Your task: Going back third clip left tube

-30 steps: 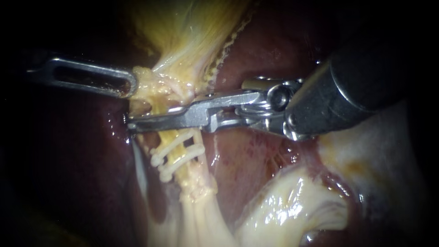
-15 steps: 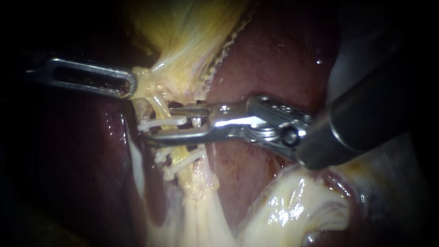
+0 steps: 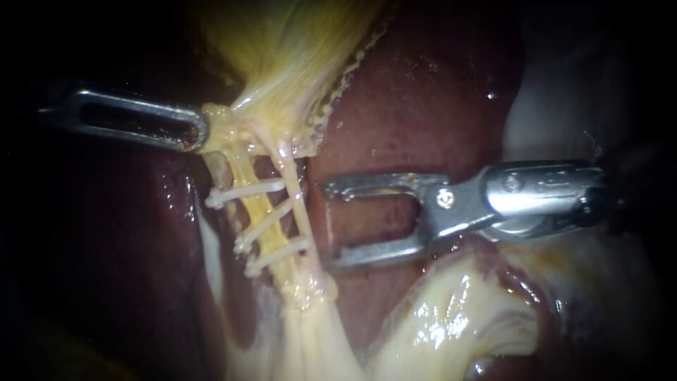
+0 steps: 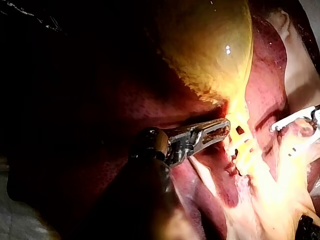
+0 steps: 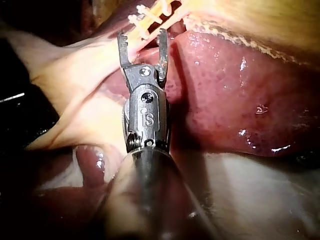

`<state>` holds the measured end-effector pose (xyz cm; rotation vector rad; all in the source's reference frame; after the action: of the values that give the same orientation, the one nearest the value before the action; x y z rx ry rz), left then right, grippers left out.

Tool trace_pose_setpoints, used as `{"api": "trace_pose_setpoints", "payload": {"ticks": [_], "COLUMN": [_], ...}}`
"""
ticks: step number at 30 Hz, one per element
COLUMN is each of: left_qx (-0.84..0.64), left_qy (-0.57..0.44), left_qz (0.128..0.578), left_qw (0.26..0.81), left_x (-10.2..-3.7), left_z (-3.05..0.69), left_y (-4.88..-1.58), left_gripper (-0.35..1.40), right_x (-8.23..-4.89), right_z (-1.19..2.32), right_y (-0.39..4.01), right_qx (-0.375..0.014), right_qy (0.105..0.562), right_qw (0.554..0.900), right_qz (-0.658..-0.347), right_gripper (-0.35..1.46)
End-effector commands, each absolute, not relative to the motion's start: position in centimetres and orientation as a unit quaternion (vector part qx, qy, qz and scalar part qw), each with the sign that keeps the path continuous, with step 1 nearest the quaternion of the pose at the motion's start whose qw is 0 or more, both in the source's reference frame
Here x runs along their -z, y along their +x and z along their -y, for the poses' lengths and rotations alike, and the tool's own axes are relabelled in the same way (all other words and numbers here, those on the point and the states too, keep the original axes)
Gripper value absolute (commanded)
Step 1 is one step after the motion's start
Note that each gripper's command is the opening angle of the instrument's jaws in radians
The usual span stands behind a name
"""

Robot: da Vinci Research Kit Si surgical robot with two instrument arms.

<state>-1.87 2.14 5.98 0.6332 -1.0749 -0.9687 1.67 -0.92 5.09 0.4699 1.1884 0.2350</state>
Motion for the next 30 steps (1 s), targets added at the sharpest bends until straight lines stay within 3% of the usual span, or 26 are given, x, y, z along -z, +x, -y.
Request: {"api": "trace_pose_setpoints", "payload": {"ticks": [1, 22, 30], "left_qx": [0.436, 0.435, 0.432], "left_qy": [0.285, 0.285, 0.286], "left_qz": [0.483, 0.483, 0.485], "left_qw": [0.704, 0.704, 0.705], "left_x": [-5.98, -6.0, -6.12], "left_z": [-2.14, -2.14, -2.08], "left_y": [-1.87, -1.9, -2.07], "left_gripper": [-0.35, -0.35, -0.35], "right_x": [-5.06, -4.84, -4.82], "right_z": [0.92, 0.76, 0.78], "right_y": [1.63, 1.17, 1.12], "right_qx": [-0.106, -0.13, -0.127], "right_qy": [0.22, 0.19, 0.191], "right_qw": [0.797, 0.808, 0.81], "right_qz": [-0.553, -0.542, -0.539], "right_gripper": [0.5, 0.5, 0.5]}}
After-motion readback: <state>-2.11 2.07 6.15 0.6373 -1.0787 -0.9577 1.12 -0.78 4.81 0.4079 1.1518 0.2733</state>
